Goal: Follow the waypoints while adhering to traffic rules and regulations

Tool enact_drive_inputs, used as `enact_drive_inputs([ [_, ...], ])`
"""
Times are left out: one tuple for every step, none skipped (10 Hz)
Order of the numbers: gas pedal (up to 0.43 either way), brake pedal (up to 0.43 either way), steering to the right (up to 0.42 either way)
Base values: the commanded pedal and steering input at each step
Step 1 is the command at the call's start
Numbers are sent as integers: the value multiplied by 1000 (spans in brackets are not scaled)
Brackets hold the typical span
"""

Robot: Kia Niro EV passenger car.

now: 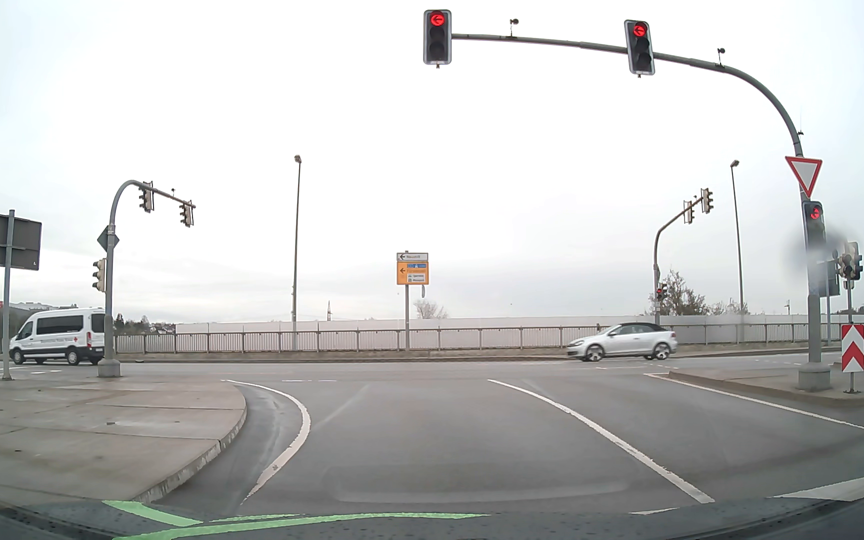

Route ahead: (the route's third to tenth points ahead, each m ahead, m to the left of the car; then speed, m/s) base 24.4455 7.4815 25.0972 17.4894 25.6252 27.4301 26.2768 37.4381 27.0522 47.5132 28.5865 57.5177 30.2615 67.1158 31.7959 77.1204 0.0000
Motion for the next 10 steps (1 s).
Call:
enact_drive_inputs([
  [0, 396, -14],
  [0, 390, -14],
  [0, 390, -14],
  [0, 390, -13],
  [0, 390, -13],
  [0, 390, -14],
  [0, 390, -14],
  [0, 390, -14],
  [0, 390, -14],
  [0, 396, -14],
])
